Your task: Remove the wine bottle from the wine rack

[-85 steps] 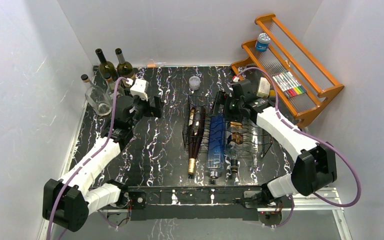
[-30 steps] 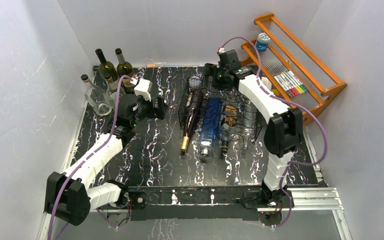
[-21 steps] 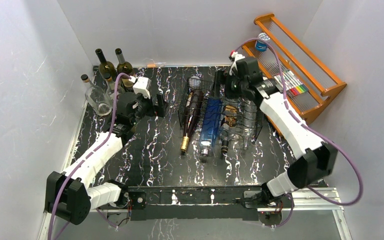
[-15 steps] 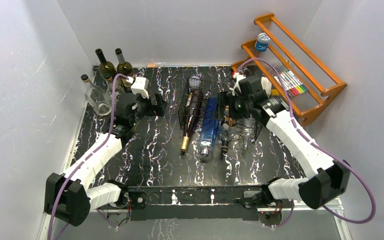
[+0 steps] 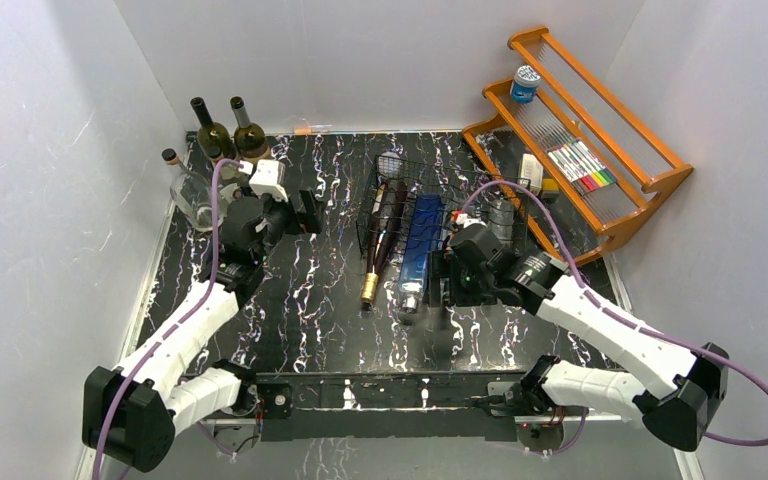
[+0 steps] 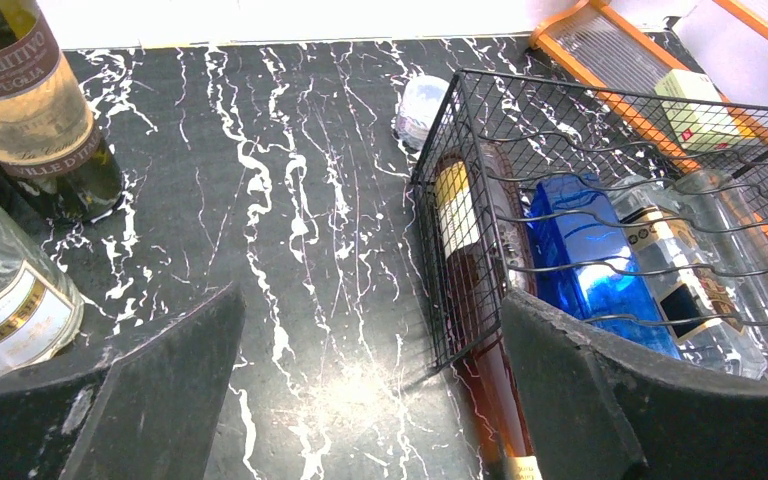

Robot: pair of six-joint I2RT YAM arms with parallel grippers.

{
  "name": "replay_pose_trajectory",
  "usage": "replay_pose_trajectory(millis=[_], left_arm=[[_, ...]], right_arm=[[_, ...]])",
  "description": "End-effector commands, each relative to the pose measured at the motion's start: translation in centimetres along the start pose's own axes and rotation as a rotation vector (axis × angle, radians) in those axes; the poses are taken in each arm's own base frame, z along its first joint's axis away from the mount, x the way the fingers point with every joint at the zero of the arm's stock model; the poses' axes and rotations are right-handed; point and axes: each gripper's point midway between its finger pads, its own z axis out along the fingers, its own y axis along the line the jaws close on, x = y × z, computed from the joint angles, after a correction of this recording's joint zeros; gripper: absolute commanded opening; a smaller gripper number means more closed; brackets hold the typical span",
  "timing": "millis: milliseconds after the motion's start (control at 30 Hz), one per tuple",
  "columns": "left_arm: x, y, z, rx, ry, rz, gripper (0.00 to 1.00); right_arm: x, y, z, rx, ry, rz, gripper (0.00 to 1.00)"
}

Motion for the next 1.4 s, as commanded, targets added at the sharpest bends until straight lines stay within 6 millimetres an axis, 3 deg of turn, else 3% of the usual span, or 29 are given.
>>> replay_pose_trajectory(millis=[0,133,233,433,733,833,967,1167,1367], left_arm=[[-1.6,0.2,-0.8,-0.014,-0.081,-0.001,0.98],[-1.5,-0.1,-0.6,-0.004,-0.06,-0.01,0.98],[-1.7,-0.3,-0.7,0.003,-0.058,-0.011,0.98],[-2.1,-0.2,-1.0,0.001,-0.075,-0.009,0.98],[-1.5,-0.1,-0.7,-0.01,-0.051,-0.021,0.98],[-1.7,-0.1,-0.8,-0.013,-0.055,-0.019,0.98],[-2.4,-0.7,-1.4,0.016,-0.077,-0.021,0.98],[-2.7,-0.6,-1.5,0.011,-0.082,-0.015,0.98],[-2.7,-1.2,-1.5,0.044,-0.083,-0.021,0.98]], right_arm=[[-0.4,-4.5,1.5,0.252,-0.096,0.096,0.94],[-0.8,-7.0,2.7,0.371,-0.138,0.059,0.87],[-1.2,-6.8,4.4,0.339,-0.181,0.035,0.81],[-1.7,-6.0,7.2,0.265,-0.244,0.071,0.8],[-2.1,-7.3,9.7,0.28,-0.351,0.129,0.68],[-2.0,-8.3,10.1,0.321,-0.373,0.132,0.63],[-2.5,-8.2,9.7,0.341,-0.366,0.104,0.55],[-1.0,-9.2,9.7,0.357,-0.337,0.112,0.42],[-0.1,-8.7,8.8,0.314,-0.303,0.143,0.33]])
